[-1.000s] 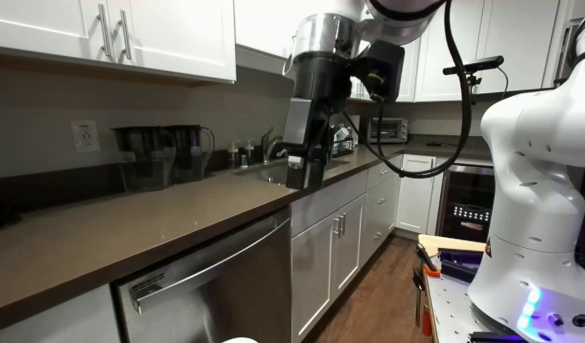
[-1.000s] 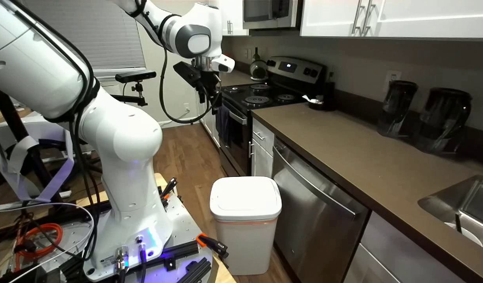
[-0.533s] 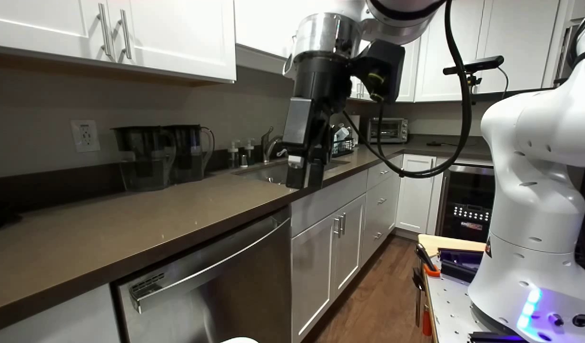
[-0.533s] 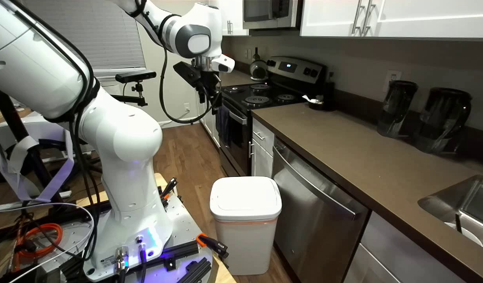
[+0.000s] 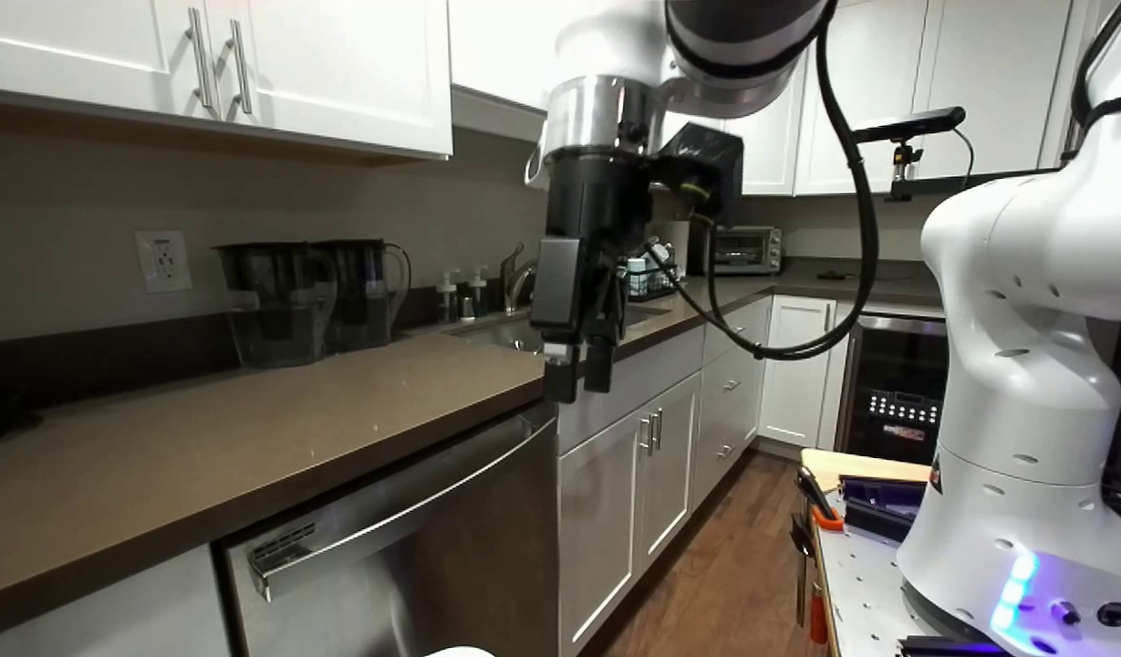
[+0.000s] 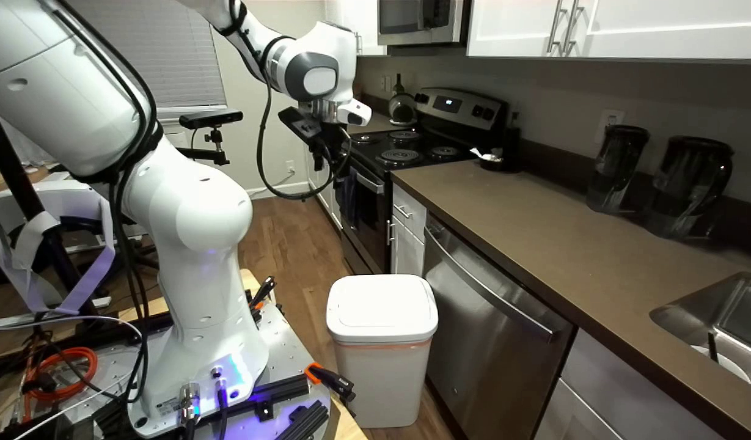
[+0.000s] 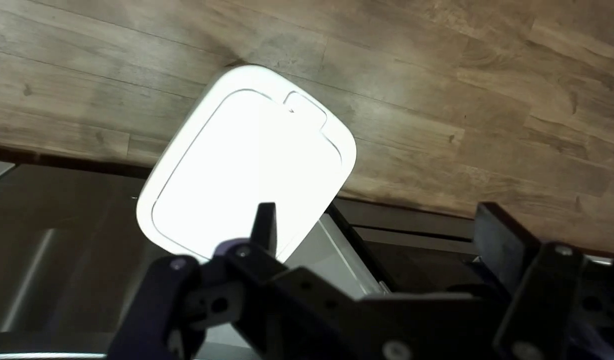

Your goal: Open the trash can

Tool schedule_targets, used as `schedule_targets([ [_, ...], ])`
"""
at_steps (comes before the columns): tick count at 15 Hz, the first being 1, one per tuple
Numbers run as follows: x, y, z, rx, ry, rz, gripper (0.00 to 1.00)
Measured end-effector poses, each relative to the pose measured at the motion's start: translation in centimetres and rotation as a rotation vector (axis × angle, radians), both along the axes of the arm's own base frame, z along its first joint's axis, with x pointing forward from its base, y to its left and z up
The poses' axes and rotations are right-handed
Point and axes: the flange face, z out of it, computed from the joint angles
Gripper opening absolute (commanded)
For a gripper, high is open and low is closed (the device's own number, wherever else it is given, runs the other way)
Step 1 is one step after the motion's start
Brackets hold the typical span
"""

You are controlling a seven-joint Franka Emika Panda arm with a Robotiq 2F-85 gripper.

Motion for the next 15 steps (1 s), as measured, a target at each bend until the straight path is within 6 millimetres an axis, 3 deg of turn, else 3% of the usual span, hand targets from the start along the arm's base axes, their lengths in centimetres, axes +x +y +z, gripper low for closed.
schedule_targets([
  [3,2.8,0.2,-3.9,-0.019,0.049,0.023,1.0],
  [6,5.6,1.9,-8.1,-0.053,0.1,0.059,1.0],
  [11,10.0,7.1,-15.2,-0.087,0.148,0.127,1.0],
  [15,11.9,12.0,-22.8,-0.085,0.172,0.063,1.0],
])
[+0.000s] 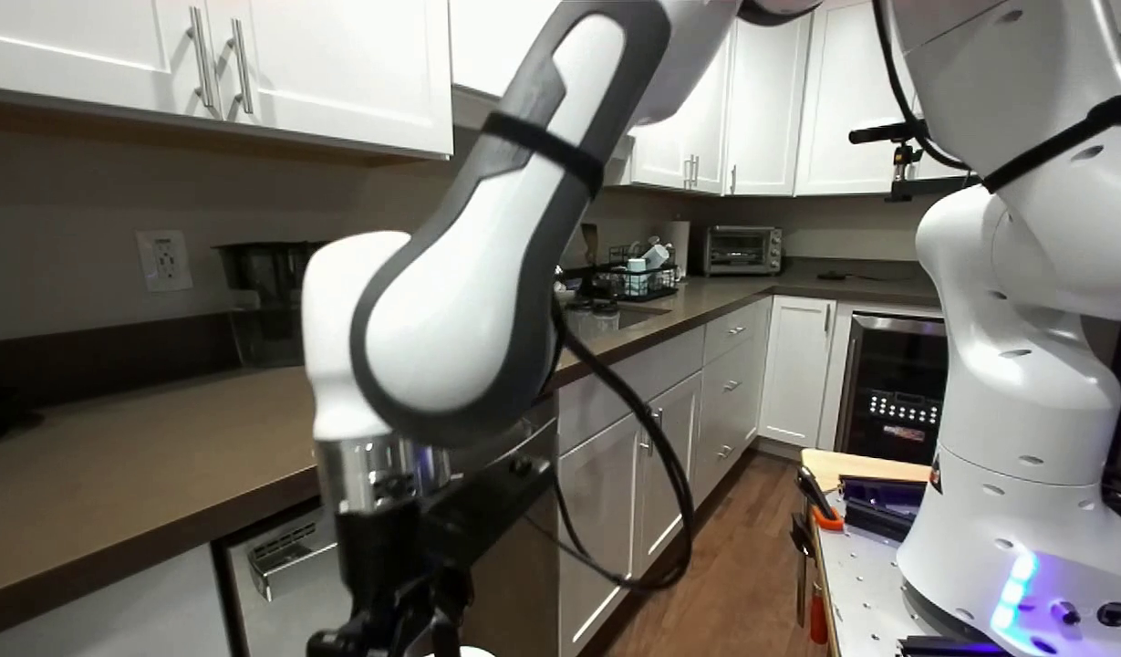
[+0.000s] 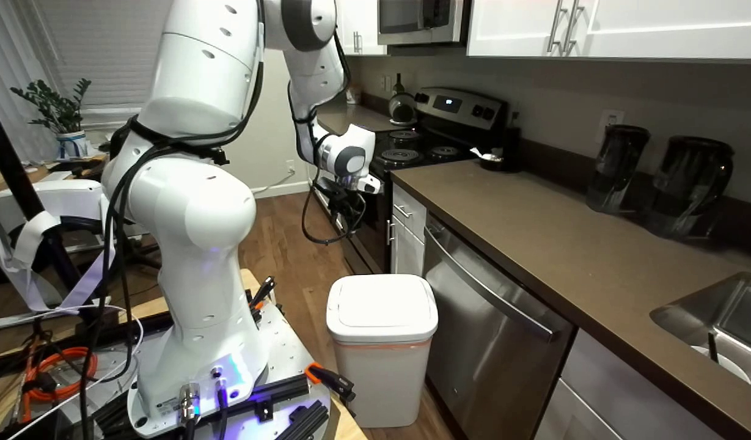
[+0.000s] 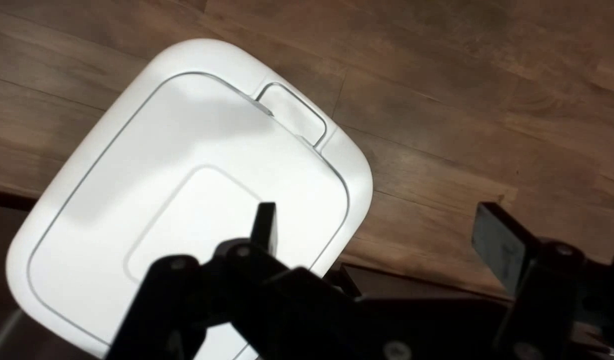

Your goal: Open the trash can

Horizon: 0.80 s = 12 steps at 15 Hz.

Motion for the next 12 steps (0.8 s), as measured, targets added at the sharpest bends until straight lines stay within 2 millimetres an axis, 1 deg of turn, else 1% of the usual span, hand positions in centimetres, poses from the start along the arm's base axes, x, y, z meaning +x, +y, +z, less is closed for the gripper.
schedule_targets([
  [1,0.2,1.2,-2.0,0.0,0.009,-0.02,1.0],
  [2,0.4,2.4,-4.1,-0.002,0.023,-0.036,0.87],
  [4,0.4,4.5,-7.6,-0.009,0.055,-0.062,0.86],
  [5,0.4,5.3,-9.1,-0.012,0.068,-0.077,0.86],
  [6,0.3,6.1,-10.3,-0.015,0.082,-0.097,0.68],
  [7,0.3,6.7,-11.4,-0.018,0.094,-0.115,0.59],
  [8,0.2,7.3,-12.2,-0.021,0.107,-0.129,0.53],
  [9,0.1,7.7,-12.9,-0.025,0.121,-0.144,0.45],
  [10,0.0,8.1,-13.4,-0.031,0.137,-0.163,0.41],
  [12,-0.4,8.8,-14.0,-0.038,0.162,-0.196,0.37],
])
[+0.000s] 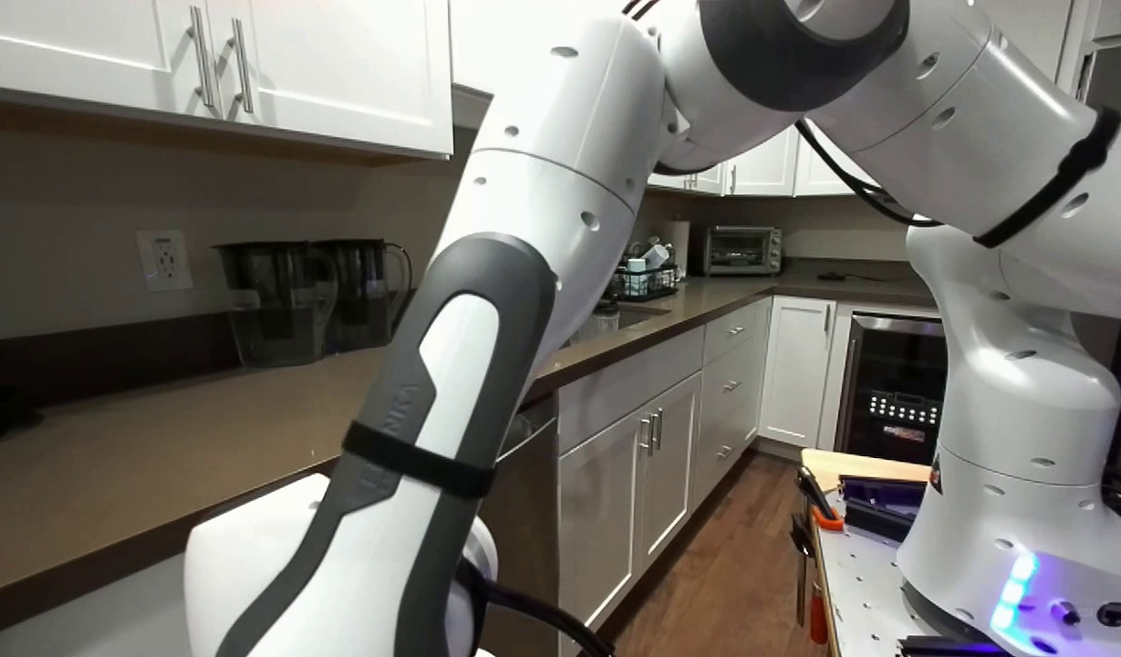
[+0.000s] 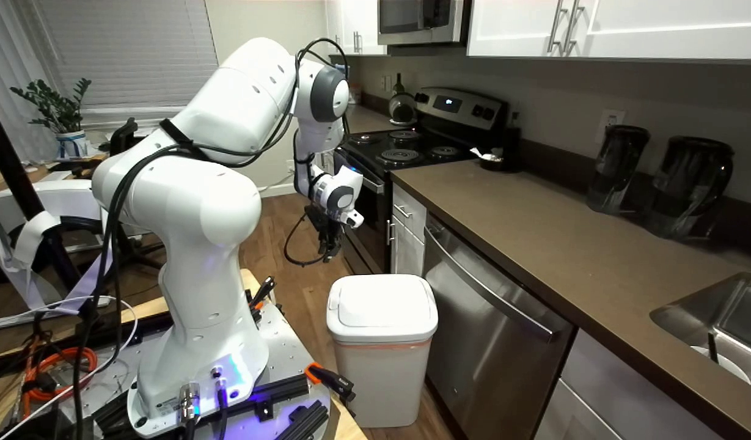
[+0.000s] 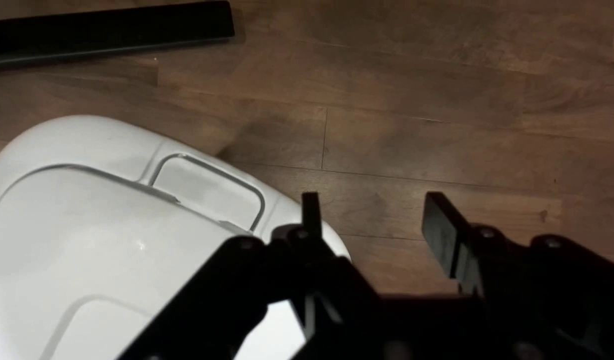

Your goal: Open the trash can

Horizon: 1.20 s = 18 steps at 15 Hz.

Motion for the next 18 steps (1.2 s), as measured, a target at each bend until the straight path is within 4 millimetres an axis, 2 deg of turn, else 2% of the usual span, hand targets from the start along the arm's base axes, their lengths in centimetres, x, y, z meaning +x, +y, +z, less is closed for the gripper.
schedule_targets([
  [2,-0.4,0.6,-0.5,-0.002,0.023,-0.027,0.36],
  [3,-0.7,0.9,-0.8,-0.003,0.032,-0.039,0.44],
  [4,-0.9,1.1,-1.2,-0.005,0.041,-0.051,0.3],
  [5,-1.2,1.1,-1.6,-0.01,0.051,-0.06,0.29],
  [7,-1.9,1.0,-2.7,-0.022,0.07,-0.077,0.2],
  [11,-3.3,0.8,-5.2,-0.045,0.081,-0.126,0.24],
  [15,-4.8,1.3,-7.3,-0.076,0.073,-0.183,0.01],
  [16,-5.1,1.4,-7.6,-0.088,0.072,-0.196,0.03],
  [17,-5.4,1.5,-7.9,-0.099,0.072,-0.207,0.0],
  [18,-5.5,1.6,-8.1,-0.11,0.071,-0.217,0.05],
])
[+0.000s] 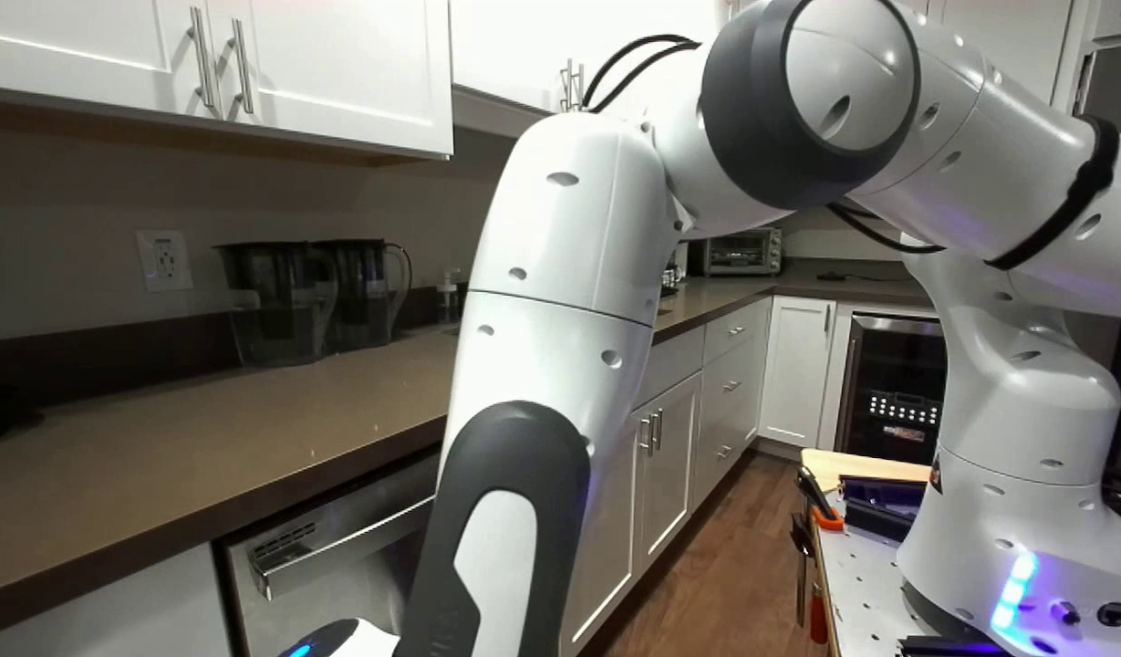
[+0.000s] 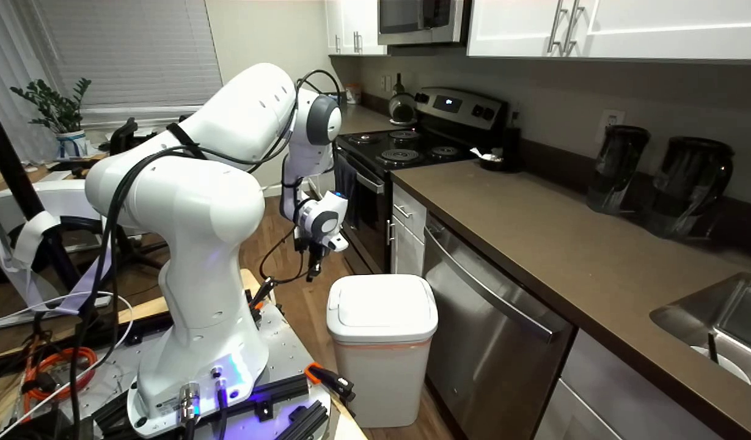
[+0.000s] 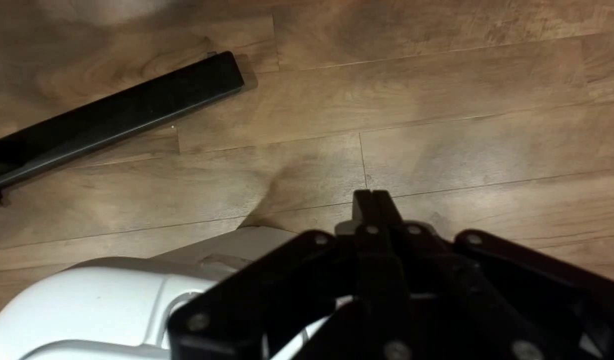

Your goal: Open the trash can

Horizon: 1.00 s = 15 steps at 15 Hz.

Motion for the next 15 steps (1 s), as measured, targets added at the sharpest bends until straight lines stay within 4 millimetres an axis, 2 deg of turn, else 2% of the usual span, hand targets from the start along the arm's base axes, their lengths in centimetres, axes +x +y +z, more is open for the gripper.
schedule_targets([
  [1,0.0,0.0,-0.1,-0.008,-0.002,-0.007,0.03],
  [2,0.1,-0.1,-0.1,-0.015,-0.004,-0.017,0.11],
  [5,0.9,-0.6,0.0,-0.029,-0.013,-0.042,0.12],
  [8,2.3,-1.5,0.1,-0.049,-0.019,-0.065,0.09],
  [10,3.2,-2.0,0.2,-0.065,-0.005,-0.075,0.01],
  [13,4.2,-2.3,0.6,-0.087,0.034,-0.081,0.05],
  [14,4.4,-2.2,0.7,-0.091,0.049,-0.08,0.11],
  [15,4.5,-2.1,0.9,-0.093,0.061,-0.08,0.1],
])
